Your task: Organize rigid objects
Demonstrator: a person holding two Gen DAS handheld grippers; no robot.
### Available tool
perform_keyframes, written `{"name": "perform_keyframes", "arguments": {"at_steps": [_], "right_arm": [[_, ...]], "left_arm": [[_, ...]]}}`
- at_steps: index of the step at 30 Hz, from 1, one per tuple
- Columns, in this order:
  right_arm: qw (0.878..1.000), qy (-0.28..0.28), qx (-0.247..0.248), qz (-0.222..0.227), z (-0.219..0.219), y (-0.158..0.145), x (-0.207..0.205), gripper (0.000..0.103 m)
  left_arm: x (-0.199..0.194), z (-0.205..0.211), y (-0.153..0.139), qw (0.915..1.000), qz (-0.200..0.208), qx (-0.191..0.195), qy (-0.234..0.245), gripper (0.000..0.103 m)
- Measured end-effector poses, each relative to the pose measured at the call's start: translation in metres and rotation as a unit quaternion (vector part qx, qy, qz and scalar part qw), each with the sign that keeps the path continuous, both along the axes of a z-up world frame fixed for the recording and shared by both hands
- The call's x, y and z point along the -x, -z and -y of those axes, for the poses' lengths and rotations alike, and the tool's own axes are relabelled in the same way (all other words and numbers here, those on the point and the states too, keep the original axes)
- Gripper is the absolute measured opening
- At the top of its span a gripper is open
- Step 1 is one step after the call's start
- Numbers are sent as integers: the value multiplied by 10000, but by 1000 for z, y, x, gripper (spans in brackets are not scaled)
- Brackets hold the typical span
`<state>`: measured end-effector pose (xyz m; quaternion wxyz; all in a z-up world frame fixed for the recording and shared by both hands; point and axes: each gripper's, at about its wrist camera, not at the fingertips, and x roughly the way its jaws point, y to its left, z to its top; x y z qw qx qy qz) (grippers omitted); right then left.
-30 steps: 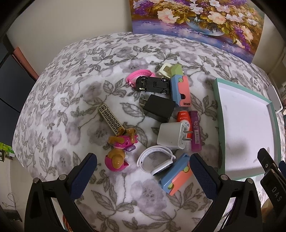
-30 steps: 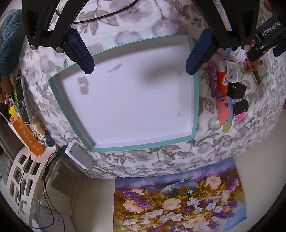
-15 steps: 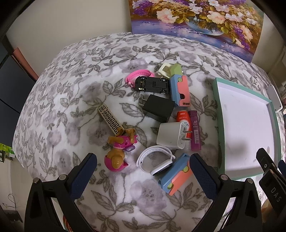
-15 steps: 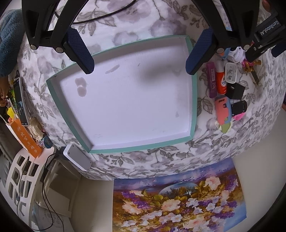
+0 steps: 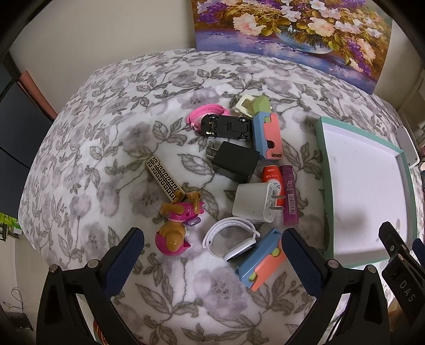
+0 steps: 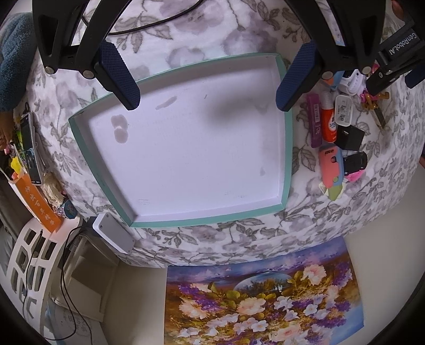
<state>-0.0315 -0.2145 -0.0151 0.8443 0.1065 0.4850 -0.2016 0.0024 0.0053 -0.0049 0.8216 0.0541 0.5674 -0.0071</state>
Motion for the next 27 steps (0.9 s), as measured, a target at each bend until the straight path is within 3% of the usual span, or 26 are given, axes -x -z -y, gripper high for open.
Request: {"name": "perform_keyframes", "arguments": {"at_steps": [16,21,27], "right_arm": [[9999,-117,-63,17,-4,0,0,103],[9989,-313,-299,154,-11,-3,-2,103],[9923,-1020,-684,131,-47,3,-11,103]], "left_arm": [[0,-3,0,10000,-7,28,-47,103],[-6,-26,0,9992,82,-18,-390,103],[-13,-64,18,9940,-283,352,-993,103]]}}
